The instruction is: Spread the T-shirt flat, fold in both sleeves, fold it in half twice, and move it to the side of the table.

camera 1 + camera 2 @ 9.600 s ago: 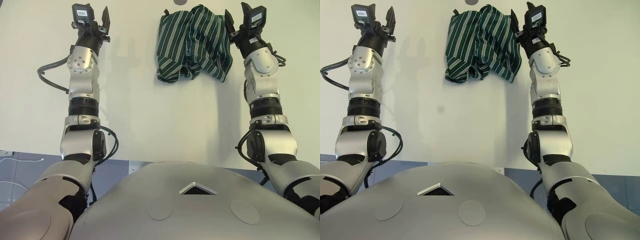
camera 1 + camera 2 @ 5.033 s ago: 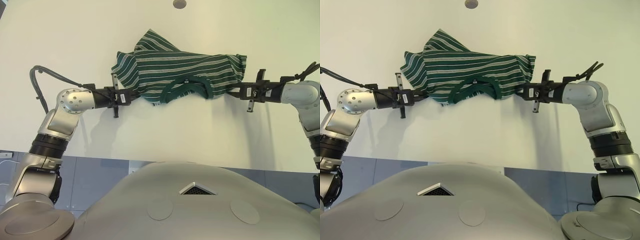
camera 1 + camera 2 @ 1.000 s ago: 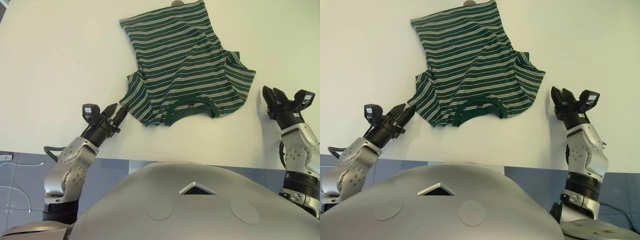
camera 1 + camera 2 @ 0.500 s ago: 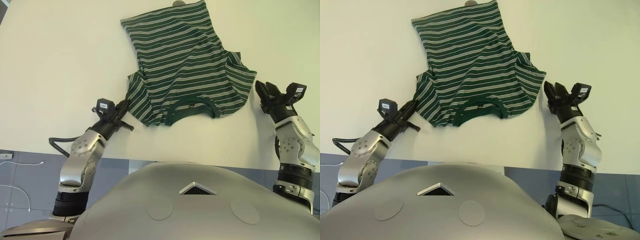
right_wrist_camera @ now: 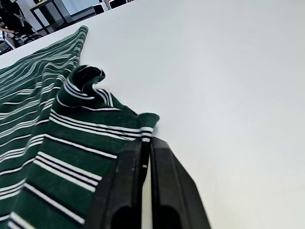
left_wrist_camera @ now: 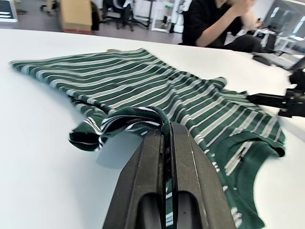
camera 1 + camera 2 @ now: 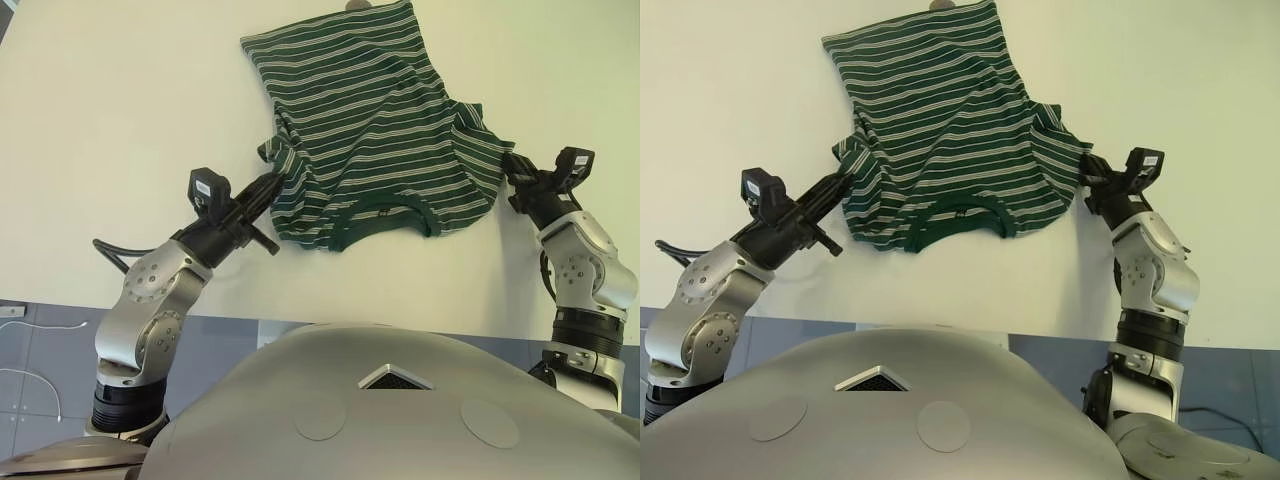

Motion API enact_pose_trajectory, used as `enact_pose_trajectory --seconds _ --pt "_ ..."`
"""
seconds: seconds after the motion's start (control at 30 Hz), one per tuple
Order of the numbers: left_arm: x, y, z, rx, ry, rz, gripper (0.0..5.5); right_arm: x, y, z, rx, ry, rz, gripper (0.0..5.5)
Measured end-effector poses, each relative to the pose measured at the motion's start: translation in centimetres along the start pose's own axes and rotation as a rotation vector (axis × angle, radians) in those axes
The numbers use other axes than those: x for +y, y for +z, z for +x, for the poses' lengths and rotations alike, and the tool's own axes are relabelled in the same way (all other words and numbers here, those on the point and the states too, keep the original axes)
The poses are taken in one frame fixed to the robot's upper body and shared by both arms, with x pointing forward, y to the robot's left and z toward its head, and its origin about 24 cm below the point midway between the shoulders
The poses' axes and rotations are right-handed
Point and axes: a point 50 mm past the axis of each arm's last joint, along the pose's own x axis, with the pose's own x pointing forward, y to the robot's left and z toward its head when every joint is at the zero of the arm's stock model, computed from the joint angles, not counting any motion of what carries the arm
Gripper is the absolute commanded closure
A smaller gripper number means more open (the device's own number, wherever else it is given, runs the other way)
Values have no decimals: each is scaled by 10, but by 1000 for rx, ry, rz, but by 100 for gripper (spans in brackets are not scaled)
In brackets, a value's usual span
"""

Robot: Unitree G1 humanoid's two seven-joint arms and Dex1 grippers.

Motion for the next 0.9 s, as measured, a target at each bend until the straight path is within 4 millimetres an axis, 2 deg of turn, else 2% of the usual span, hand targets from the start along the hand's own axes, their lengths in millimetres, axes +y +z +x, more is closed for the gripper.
enact_pose_trajectory --seconds 0.13,0.27,0.37,0.47,0.57,0.67,0.73,0.8,0.9 --pt "-7 2 16 57 -95 83 550 8 1 2 -30 36 27 547" --pt "-8 -1 34 110 -142 160 550 19 11 -1 -95 118 -22 547" --pt "-12 -4 54 144 -142 113 550 32 11 -9 -79 231 -240 547" --pt "-22 -2 69 143 -149 -37 550 51 12 -14 -49 384 -517 547" --pt "-26 3 80 153 -134 -96 481 72 9 -19 -32 546 -728 550" --pt "-25 5 86 185 -76 -122 431 83 3 -23 -10 638 -840 550" --pt "-22 10 83 181 -36 -138 382 84 0 -23 16 649 -887 494" --pt "-24 19 76 166 -54 -113 347 83 0 -23 33 649 -855 454" --pt "-26 28 59 186 -120 -6 299 90 6 -28 62 710 -716 402"
